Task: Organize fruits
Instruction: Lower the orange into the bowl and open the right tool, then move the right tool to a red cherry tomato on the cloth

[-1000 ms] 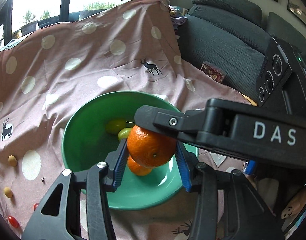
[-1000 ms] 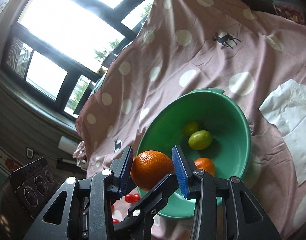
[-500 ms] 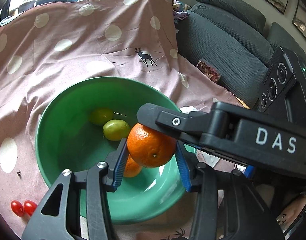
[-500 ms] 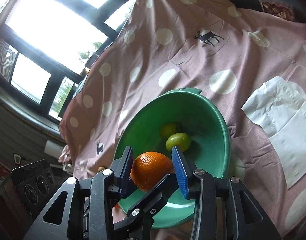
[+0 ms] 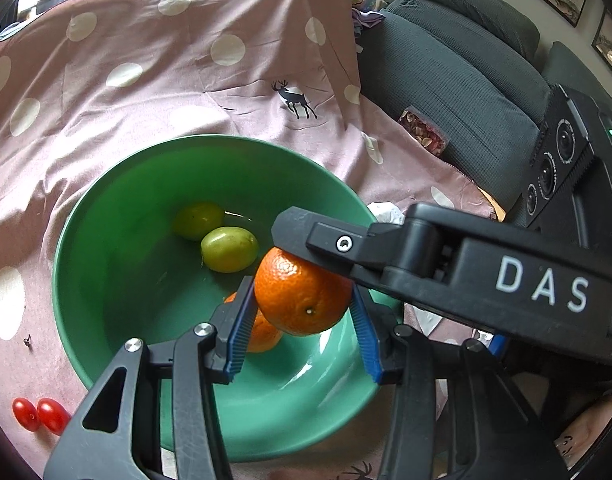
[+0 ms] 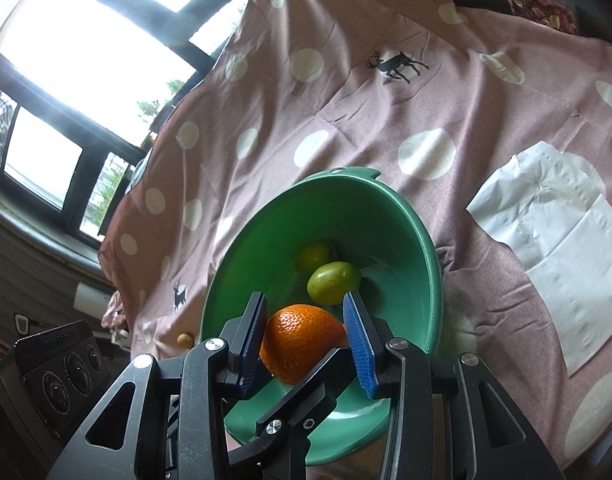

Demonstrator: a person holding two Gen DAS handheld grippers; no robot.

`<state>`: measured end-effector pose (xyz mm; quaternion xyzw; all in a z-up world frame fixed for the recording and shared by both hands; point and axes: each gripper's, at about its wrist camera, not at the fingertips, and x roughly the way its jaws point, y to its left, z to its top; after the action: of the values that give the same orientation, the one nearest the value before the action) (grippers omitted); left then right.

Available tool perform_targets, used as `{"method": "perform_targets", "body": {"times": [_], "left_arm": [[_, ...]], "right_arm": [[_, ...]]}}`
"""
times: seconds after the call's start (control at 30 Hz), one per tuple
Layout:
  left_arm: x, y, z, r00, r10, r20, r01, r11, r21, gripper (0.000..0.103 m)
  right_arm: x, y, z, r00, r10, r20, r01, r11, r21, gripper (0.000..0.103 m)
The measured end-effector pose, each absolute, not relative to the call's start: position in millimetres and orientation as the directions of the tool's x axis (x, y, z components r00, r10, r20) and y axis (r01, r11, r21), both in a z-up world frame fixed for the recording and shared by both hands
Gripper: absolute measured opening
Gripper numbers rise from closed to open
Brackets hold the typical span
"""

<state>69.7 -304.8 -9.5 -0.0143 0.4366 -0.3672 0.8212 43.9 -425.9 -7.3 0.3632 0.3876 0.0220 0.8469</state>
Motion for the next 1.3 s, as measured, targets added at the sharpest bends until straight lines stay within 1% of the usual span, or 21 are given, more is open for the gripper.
{"method": "perform_targets", "body": {"times": [0.33,0.37,0.47,0.63,0.8,0.83,0.87,0.9,0.93,1.03,1.1,1.17,1.3], "left_arm": [[73.3,-304.8,-12.4,0.346,-0.614,-0.709,0.582,0.734,-0.352,0.046],[73.1,-304.2,-11.8,0.346,-0.619,-0.705,0.582,0.731,-0.356,0.043],[71.5,-302.1,-7.3,0.353,-0.635,-0.687,0.586,0.722,-0.367,0.043],[65.7,-297.5,-0.4,0.382,-0.615,-0.690,0.585,0.738,-0.335,0.043],[56.0,-273.8,12.9,0.434,-0.595,-0.677,0.557,0.767,-0.317,0.046],[53.6,-266.1,16.1,0.448,-0.585,-0.677,0.547,0.778,-0.310,0.048],[50.7,-257.3,19.1,0.465,-0.570,-0.677,0.534,0.791,-0.299,0.053],[48.0,-248.2,21.7,0.482,-0.554,-0.679,0.518,0.805,-0.288,0.056],[44.5,-237.3,24.1,0.503,-0.535,-0.679,0.500,0.821,-0.277,0.057],[34.2,-200.0,29.6,0.554,-0.462,-0.693,0.434,0.870,-0.233,0.058],[26.9,-165.9,32.2,0.604,-0.398,-0.691,0.352,0.911,-0.216,0.059],[20.4,-130.7,32.2,0.642,-0.320,-0.697,0.252,0.946,-0.202,0.063],[10.6,-73.0,17.0,0.630,-0.121,-0.767,0.022,0.990,-0.138,0.063]], "right_arm": [[46.5,-423.0,-7.8,0.685,0.290,-0.669,0.267,0.754,0.600,0.043],[46.7,-422.9,-8.0,0.684,0.286,-0.671,0.268,0.757,0.596,0.043],[47.1,-421.7,-8.5,0.683,0.294,-0.669,0.261,0.757,0.599,0.043],[46.9,-422.1,-7.1,0.686,0.275,-0.673,0.271,0.763,0.588,0.043],[42.4,-416.1,2.8,0.702,0.243,-0.669,0.252,0.794,0.553,0.043],[41.5,-413.5,5.8,0.706,0.236,-0.668,0.246,0.803,0.543,0.043],[40.9,-410.7,8.5,0.709,0.231,-0.666,0.237,0.812,0.534,0.043],[40.5,-407.2,11.3,0.711,0.229,-0.665,0.227,0.820,0.525,0.043],[40.3,-403.2,14.3,0.712,0.229,-0.664,0.215,0.829,0.516,0.043],[39.5,-389.1,22.3,0.715,0.245,-0.655,0.153,0.859,0.489,0.043],[39.8,-380.6,25.3,0.708,0.285,-0.646,0.098,0.867,0.489,0.045],[39.0,-373.0,27.2,0.700,0.323,-0.637,0.055,0.865,0.499,0.048],[40.9,-346.1,30.6,0.670,0.403,-0.624,-0.040,0.858,0.512,0.049]]}}
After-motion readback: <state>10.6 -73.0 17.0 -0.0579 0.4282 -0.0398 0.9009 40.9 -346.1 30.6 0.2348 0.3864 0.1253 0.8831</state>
